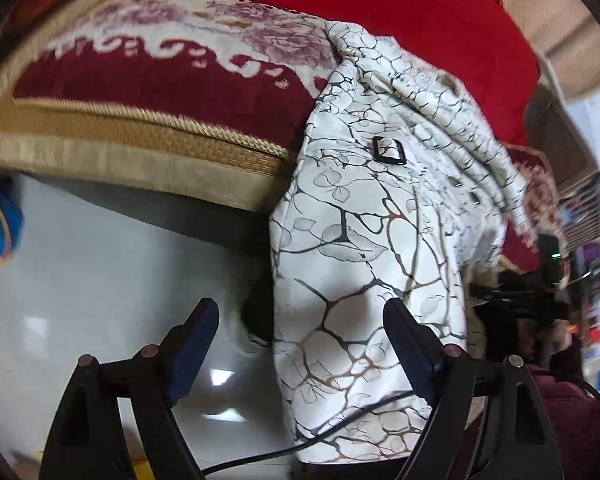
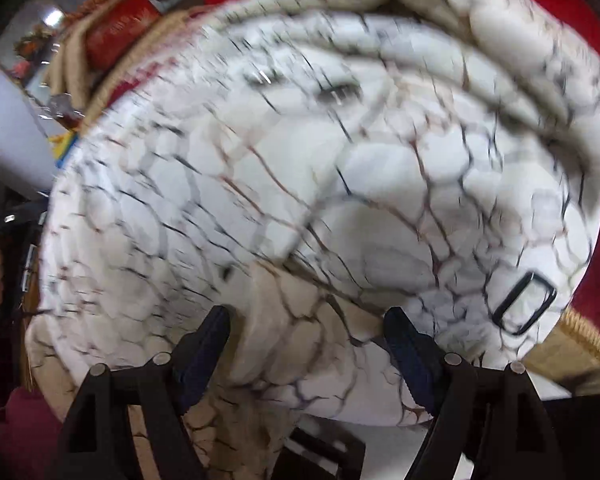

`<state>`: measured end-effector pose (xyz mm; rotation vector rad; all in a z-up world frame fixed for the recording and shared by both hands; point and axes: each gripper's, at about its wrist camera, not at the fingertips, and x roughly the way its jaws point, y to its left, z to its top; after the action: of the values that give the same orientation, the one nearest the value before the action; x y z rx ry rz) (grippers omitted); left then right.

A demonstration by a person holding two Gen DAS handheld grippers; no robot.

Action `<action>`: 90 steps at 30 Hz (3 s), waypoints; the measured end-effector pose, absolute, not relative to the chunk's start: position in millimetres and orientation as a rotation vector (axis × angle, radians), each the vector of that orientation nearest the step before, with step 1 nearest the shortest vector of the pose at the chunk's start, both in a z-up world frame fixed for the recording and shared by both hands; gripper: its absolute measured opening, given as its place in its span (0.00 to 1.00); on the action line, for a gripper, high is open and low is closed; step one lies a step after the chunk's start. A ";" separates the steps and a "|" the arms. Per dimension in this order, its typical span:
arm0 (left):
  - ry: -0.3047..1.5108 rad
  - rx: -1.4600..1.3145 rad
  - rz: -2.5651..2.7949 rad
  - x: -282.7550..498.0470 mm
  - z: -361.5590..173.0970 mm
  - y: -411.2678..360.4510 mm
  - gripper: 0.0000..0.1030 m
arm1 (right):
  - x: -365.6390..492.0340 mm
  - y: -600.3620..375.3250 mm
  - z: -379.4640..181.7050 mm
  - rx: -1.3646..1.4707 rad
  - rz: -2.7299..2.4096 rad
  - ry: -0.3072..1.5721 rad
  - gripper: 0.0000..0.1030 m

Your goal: Fold large clothes

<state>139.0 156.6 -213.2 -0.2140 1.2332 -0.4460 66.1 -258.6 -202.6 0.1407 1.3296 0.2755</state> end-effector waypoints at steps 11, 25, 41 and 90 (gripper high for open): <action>1.330 -0.433 -0.621 138.4 -265.4 151.4 0.82 | 37.6 -303.8 -191.3 0.044 0.185 1.351 0.07; 1.366 -0.645 -0.821 102.7 -293.1 135.2 0.54 | -0.7 -369.2 -168.2 0.186 0.080 1.301 0.07; 1.121 -0.549 -0.926 94.2 -218.5 149.2 0.09 | -38.3 -401.0 -76.8 0.274 0.099 1.043 0.07; 1.064 -0.325 -0.944 135.3 -178.1 108.0 0.07 | 13.4 -413.9 -149.1 0.743 0.195 1.205 0.15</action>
<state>135.3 108.0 -178.1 -0.3248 1.0640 -0.9443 13.4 -413.9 -149.1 0.7432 1.2045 0.1947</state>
